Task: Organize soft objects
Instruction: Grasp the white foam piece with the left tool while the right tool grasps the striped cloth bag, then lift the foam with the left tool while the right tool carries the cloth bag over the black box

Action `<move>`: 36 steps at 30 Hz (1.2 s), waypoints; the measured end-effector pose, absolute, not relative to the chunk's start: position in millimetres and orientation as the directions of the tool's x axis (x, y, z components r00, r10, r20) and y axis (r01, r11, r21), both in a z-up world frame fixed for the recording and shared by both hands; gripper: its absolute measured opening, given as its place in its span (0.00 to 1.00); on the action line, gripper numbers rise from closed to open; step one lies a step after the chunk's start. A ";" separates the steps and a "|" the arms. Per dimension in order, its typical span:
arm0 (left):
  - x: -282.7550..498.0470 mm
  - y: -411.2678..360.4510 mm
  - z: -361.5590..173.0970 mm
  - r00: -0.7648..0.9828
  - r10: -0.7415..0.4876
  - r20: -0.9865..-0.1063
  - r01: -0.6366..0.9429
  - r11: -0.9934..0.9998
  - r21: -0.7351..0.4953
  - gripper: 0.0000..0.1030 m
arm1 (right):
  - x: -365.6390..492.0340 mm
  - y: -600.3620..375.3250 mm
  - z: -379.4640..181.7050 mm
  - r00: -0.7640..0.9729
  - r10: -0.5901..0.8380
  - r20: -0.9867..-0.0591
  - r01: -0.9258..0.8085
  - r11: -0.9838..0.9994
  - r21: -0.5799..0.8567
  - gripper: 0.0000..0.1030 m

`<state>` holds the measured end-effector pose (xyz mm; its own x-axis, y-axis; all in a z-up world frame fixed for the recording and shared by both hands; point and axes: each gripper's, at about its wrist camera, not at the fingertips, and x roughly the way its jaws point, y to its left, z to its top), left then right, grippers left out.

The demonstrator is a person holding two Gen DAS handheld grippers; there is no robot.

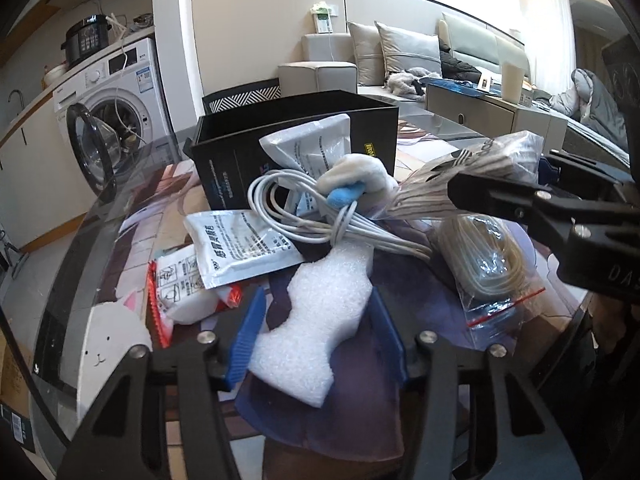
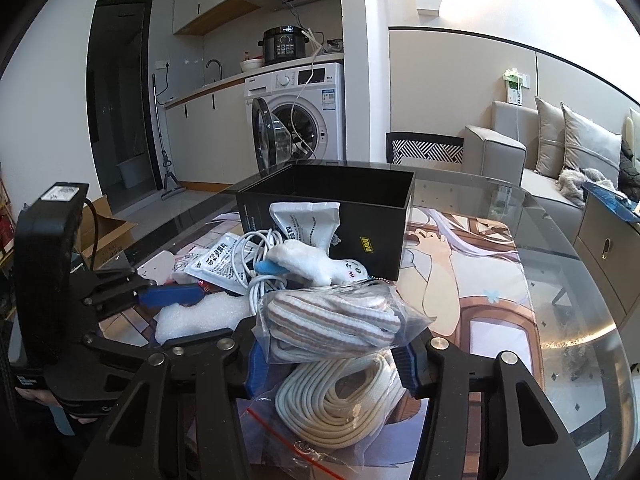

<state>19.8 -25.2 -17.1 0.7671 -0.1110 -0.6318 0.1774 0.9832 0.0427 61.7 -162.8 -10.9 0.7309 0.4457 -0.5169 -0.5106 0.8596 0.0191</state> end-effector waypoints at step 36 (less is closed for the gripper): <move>3.8 4.9 39.3 0.839 -0.198 -0.507 0.164 0.980 -0.112 0.35 | 30.6 -170.3 37.1 0.801 0.482 -0.354 -0.514 0.858 0.006 0.48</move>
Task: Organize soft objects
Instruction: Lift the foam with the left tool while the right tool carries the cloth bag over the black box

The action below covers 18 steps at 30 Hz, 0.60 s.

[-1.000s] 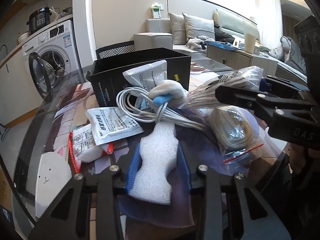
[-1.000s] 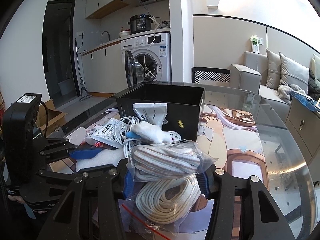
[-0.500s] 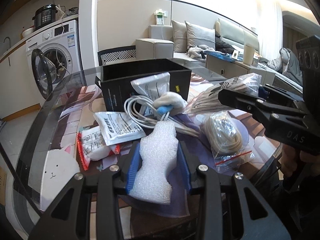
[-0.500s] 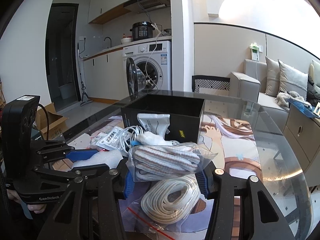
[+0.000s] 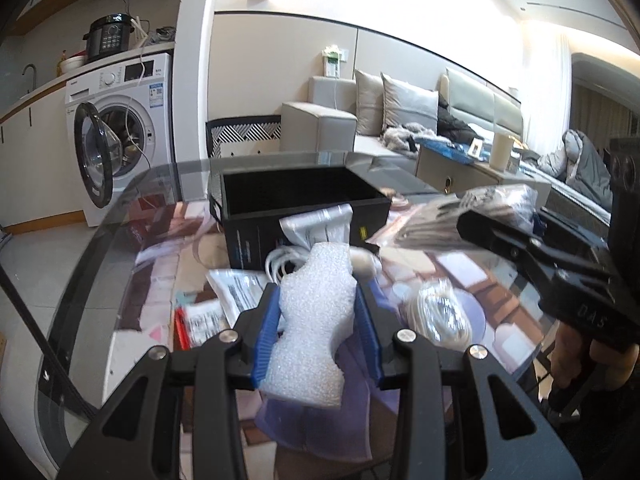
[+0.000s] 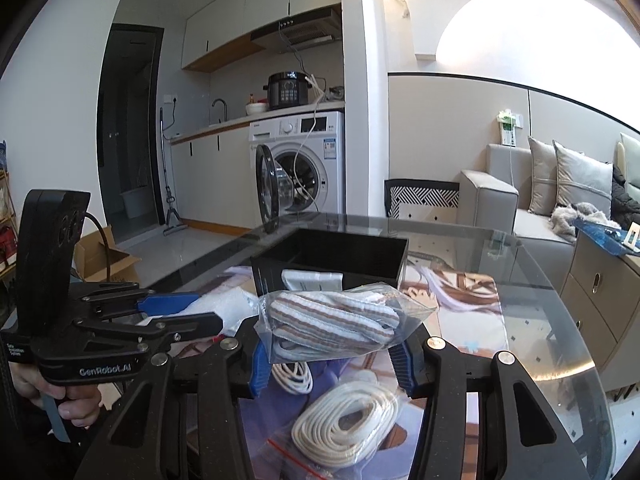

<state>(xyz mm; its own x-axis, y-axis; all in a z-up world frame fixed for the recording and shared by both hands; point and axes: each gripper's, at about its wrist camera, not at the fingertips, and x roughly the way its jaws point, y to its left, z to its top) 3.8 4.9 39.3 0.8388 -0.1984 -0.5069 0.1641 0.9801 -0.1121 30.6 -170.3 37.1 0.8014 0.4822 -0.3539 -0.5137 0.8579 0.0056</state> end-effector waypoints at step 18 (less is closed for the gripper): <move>66.4 28.7 62.3 0.876 -0.147 -0.459 0.058 0.978 -0.202 0.35 | 82.4 -139.6 73.0 0.825 0.469 -0.314 -0.482 0.875 0.042 0.48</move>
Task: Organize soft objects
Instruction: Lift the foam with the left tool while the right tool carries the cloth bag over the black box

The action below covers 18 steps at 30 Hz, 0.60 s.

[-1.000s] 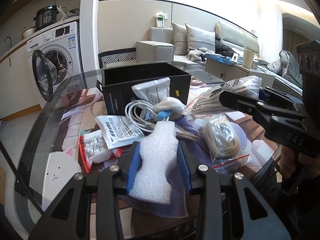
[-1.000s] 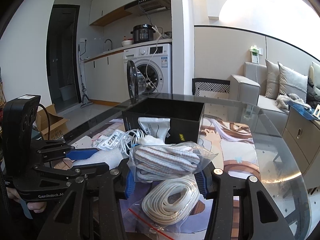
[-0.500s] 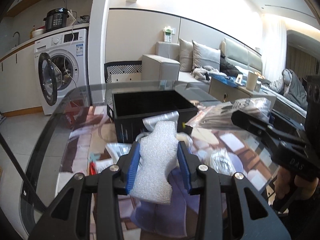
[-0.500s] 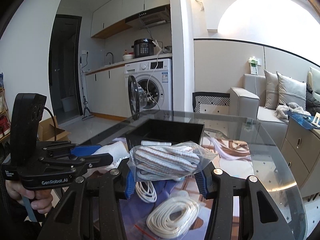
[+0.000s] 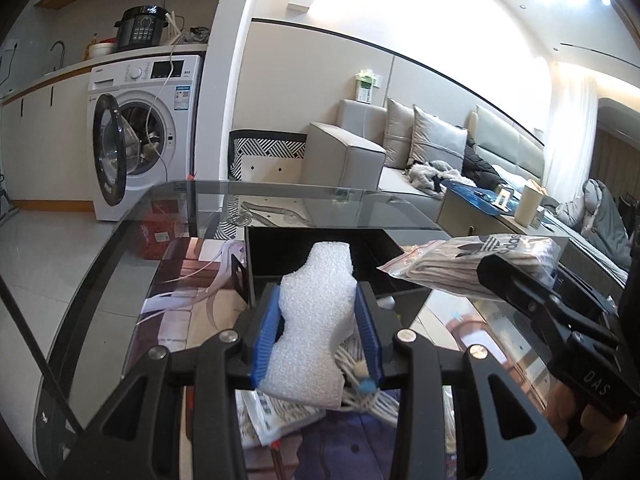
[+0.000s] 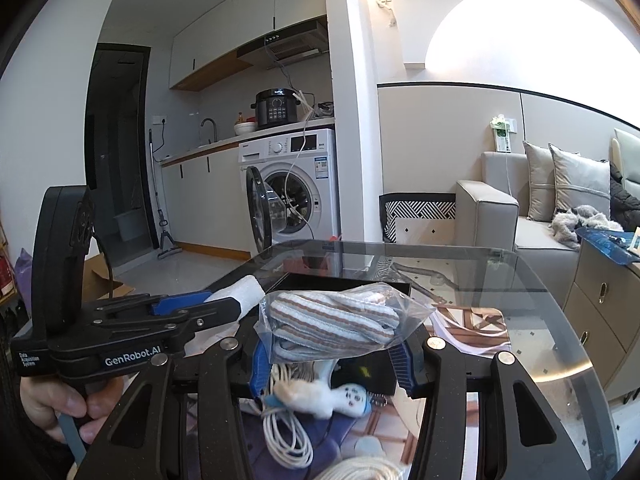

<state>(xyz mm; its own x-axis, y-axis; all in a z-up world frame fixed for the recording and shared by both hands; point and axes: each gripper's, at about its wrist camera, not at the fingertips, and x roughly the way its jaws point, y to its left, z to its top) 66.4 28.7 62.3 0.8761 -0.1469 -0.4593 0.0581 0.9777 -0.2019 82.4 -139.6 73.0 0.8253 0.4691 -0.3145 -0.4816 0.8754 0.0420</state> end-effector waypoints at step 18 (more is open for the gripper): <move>127.6 21.9 57.9 0.868 -0.100 -0.486 0.001 0.980 -0.201 0.35 | 160.1 -119.6 59.3 0.801 0.441 -0.405 -0.457 0.887 0.064 0.47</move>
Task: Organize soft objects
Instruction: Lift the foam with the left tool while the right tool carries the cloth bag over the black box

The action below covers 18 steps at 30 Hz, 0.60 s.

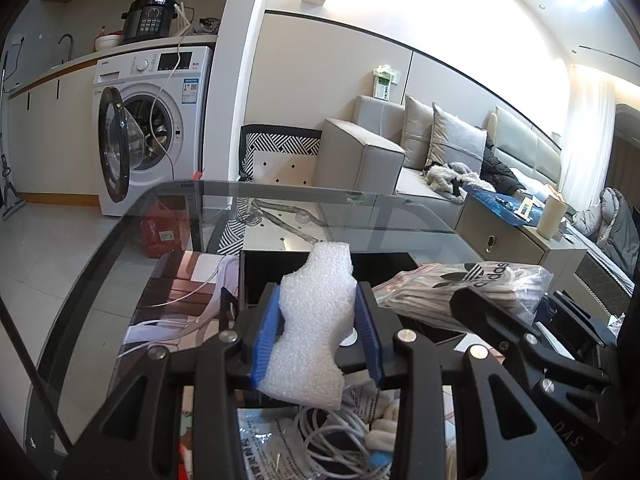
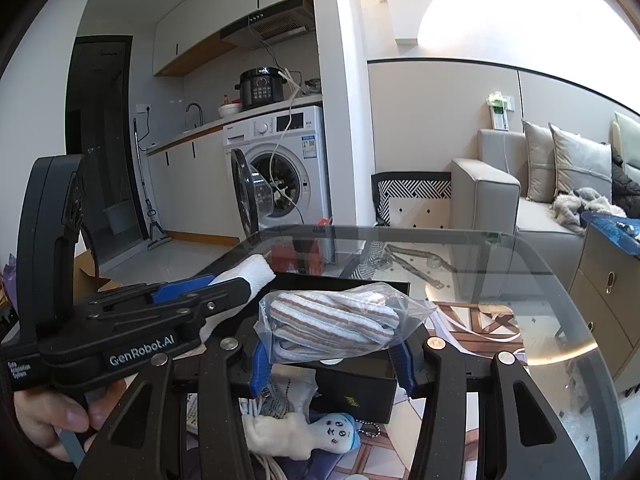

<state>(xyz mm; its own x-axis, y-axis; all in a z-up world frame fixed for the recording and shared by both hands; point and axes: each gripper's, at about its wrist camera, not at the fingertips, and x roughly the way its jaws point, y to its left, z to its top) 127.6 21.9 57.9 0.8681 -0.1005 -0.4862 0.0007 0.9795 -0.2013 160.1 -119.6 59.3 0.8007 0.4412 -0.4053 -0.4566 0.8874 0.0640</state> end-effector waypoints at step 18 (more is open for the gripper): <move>162.5 23.7 39.1 0.840 -0.075 -0.538 -0.035 0.981 -0.191 0.36 | 207.0 -110.0 38.4 0.766 0.428 -0.480 -0.438 0.894 0.099 0.48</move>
